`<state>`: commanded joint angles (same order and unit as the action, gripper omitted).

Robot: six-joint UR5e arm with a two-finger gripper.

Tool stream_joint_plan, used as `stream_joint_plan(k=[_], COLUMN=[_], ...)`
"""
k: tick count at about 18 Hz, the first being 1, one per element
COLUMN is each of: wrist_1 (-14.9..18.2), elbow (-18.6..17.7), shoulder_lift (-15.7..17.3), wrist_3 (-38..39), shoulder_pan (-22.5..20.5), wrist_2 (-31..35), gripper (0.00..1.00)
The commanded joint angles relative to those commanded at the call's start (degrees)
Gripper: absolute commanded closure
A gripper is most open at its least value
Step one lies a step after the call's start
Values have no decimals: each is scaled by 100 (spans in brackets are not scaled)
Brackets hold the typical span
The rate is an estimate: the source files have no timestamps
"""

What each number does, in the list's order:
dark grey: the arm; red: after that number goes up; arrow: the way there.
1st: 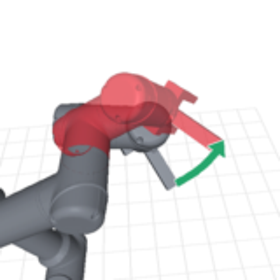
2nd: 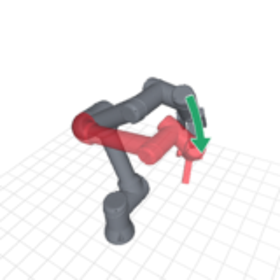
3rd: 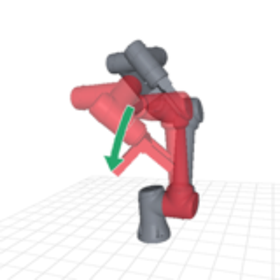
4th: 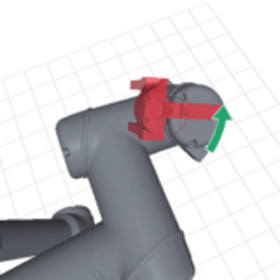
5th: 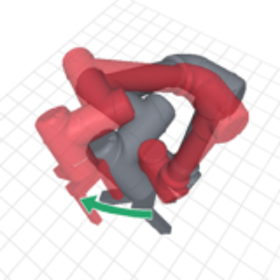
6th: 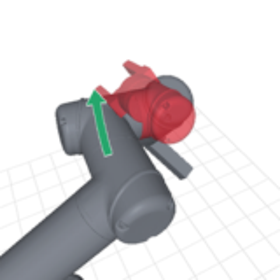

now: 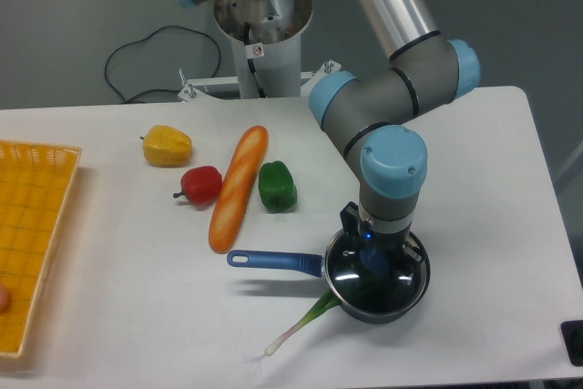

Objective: Close the pot lid
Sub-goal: 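Press and settle the glass lid onto the saucepan rim with the gripper, then open the gripper, release the lid knob, and raise the gripper away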

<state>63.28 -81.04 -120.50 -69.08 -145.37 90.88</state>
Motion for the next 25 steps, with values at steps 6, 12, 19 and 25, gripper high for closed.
stream_joint_plan(k=[6, 12, 19, 25], wrist_1=[0, 0, -9, 0], elbow=[0, -79, -342, -518], shoulder_lift=[9, 140, 492, 694], wrist_3=[-61, -167, -167, -719], shoulder_pan=[0, -44, -316, -703], wrist_2=[0, 0, -18, -53], gripper=[20, 0, 0, 0])
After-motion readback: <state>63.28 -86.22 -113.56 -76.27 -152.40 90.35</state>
